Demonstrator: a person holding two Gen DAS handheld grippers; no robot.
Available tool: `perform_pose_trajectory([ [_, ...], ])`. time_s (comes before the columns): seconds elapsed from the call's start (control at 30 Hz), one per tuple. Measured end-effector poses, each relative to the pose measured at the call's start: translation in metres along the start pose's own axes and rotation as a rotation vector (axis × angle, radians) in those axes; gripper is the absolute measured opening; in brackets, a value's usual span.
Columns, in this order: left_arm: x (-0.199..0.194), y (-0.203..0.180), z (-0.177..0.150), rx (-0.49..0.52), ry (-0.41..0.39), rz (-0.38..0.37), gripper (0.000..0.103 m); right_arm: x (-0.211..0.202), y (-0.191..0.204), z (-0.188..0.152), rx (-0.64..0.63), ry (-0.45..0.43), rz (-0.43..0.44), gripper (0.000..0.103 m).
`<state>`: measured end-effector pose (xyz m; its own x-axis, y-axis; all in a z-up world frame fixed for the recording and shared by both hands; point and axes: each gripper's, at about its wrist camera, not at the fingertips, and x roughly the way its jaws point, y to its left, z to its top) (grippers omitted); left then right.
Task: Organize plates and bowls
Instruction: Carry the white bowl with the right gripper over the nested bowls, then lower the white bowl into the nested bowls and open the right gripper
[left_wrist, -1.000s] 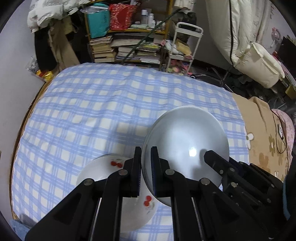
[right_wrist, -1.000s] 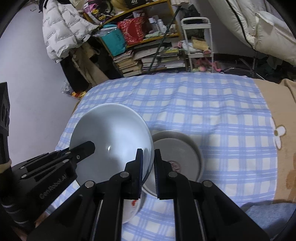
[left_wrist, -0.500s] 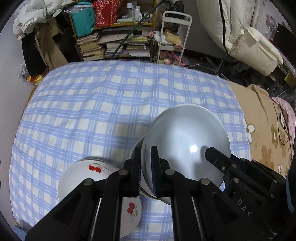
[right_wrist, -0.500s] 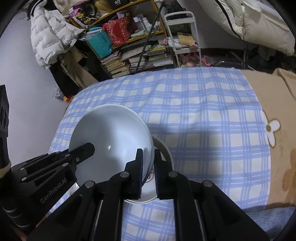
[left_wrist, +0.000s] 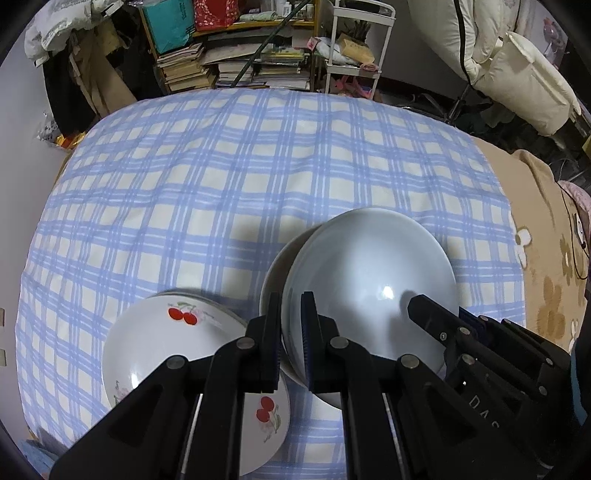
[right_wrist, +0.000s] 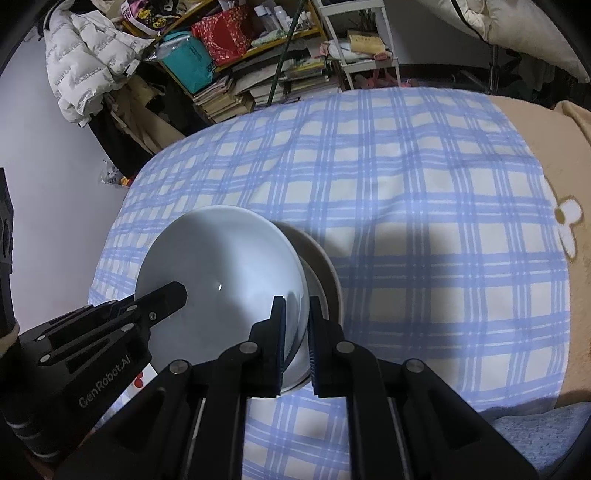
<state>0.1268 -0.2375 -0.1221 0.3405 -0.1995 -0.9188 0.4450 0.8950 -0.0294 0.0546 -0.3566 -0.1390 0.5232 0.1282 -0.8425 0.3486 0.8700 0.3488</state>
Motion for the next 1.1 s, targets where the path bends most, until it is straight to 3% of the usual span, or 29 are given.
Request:
perform_pose_trajectory([
  [0.53, 0.014, 0.007, -0.006, -0.044, 0.040, -0.026, 0.009, 0.011, 0.001, -0.001, -0.018, 0.005, -0.038, 0.012],
  [1.1, 0.020, 0.007, -0.006, -0.054, 0.040, -0.005, 0.009, 0.020, 0.000, 0.000, -0.006, 0.016, -0.042, 0.012],
])
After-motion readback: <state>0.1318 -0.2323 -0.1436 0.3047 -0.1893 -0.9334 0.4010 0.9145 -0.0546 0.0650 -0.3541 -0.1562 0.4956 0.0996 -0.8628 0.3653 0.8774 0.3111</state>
